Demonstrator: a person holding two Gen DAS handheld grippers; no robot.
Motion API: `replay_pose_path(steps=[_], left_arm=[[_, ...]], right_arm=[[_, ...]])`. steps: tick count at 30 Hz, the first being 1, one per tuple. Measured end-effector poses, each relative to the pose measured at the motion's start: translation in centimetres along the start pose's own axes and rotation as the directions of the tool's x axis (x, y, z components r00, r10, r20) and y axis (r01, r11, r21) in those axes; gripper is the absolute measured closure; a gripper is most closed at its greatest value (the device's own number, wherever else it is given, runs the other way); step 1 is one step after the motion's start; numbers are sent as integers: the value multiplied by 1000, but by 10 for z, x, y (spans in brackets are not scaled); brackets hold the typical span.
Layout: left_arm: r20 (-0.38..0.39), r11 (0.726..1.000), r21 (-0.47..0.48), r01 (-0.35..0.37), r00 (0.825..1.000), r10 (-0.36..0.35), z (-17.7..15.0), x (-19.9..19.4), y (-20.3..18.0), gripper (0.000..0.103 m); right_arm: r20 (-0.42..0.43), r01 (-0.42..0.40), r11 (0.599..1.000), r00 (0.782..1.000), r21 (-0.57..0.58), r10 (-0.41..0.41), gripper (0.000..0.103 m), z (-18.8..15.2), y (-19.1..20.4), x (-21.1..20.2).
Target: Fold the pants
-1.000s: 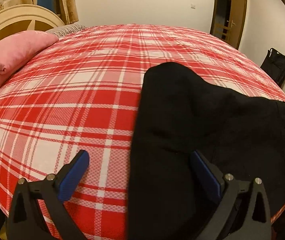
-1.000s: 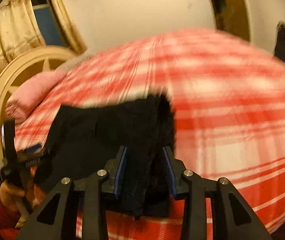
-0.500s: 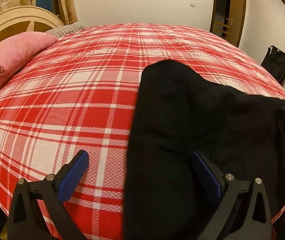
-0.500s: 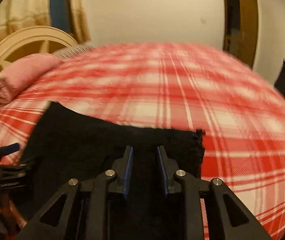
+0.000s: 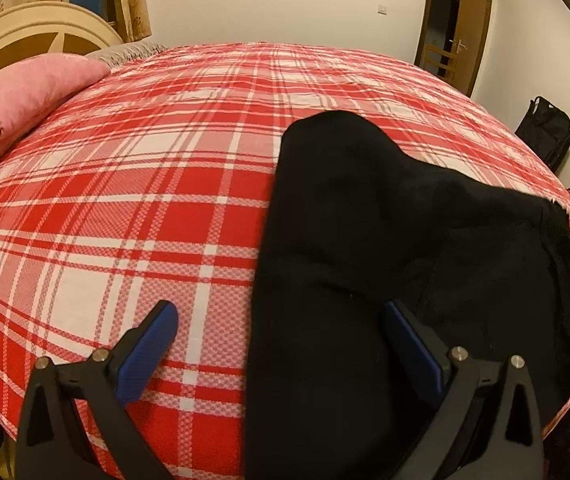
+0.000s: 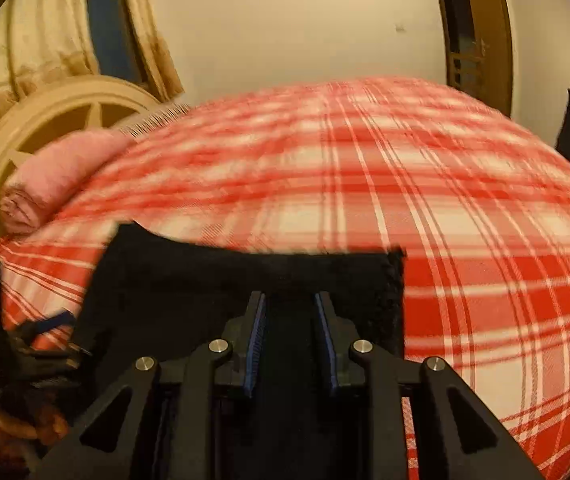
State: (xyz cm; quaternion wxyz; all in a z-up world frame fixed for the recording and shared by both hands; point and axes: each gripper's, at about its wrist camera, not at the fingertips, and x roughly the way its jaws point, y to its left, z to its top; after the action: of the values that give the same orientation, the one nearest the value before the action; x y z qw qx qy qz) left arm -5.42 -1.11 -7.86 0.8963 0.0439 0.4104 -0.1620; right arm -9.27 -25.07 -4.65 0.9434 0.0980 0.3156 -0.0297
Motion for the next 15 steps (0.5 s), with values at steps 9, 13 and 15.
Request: replay_pose_path(steps=[9,13,15], left_arm=[[10,999,-20,51,999,-51,-19,-15,10,0],[24,999,-6,49,999,-49,-31,-20,8,0],[27,999,-4,49,998,-49,-32,-21,7,0]], right_arm=[[-203,-361,915,924,-178,325,80,45,111,80],[-363,-326,932,897,-159,252,85,47,141,161],[-339,-310,935,909,-169,240,88,46,148,191]])
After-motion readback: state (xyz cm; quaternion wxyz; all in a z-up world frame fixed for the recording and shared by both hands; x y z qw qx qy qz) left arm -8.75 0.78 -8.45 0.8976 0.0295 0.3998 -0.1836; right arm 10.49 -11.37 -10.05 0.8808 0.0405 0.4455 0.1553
